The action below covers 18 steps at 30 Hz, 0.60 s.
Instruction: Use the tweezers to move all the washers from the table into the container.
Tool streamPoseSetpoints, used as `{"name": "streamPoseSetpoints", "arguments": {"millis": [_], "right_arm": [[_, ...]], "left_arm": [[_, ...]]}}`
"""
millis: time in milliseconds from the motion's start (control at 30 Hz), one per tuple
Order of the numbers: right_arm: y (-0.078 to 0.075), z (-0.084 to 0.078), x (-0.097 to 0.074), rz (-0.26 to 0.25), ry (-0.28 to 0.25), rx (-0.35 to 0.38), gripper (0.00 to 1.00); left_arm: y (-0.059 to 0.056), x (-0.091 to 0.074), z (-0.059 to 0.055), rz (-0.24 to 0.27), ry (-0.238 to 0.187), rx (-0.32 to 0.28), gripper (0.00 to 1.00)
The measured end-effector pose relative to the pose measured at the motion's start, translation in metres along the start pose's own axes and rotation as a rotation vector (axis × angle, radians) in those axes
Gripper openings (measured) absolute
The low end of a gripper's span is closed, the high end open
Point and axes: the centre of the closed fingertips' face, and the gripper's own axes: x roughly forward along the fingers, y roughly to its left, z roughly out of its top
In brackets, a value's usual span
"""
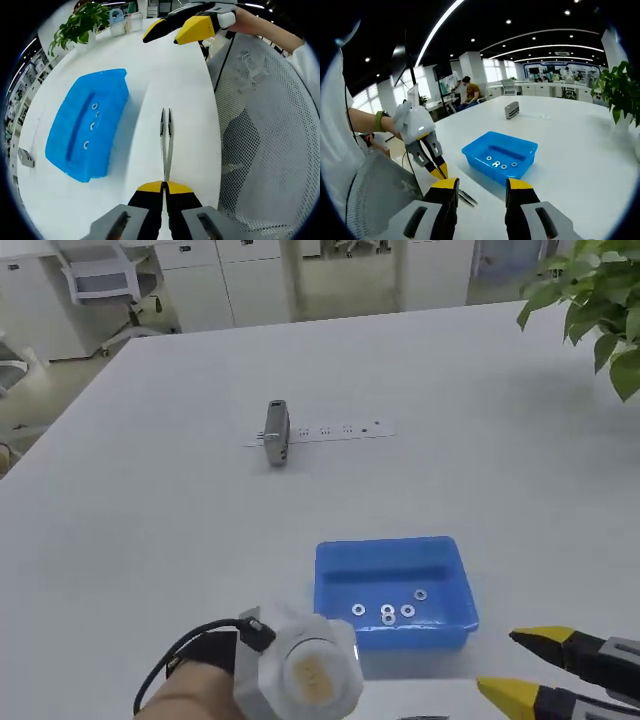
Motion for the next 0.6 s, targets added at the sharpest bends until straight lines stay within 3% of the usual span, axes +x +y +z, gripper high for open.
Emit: {"name": "streamPoseSetpoints", "arguments": {"millis": [267,367,400,600], "right_arm": [[0.007,-0.002,0.005,0.000,0.010,-0.005,0.35],[0.011,-0.002,0.008,0.006,0.005,0.003,0.35],[0.012,-0.003,0.009,0.006,0.008,0.002,0.35],[0.016,-0.006,0.010,0.016,0.023,-0.008,0.35]], "left_arm": [[0.002,0.000,-0.001,0.005,0.022,0.001,0.00],[0.004,0.002,-0.010,0.030,0.089,0.053,0.00],[0.003,0.003,-0.005,0.024,0.059,0.037,0.00],[0.004,0.002,-0.006,0.027,0.036,0.005,0.00]]}}
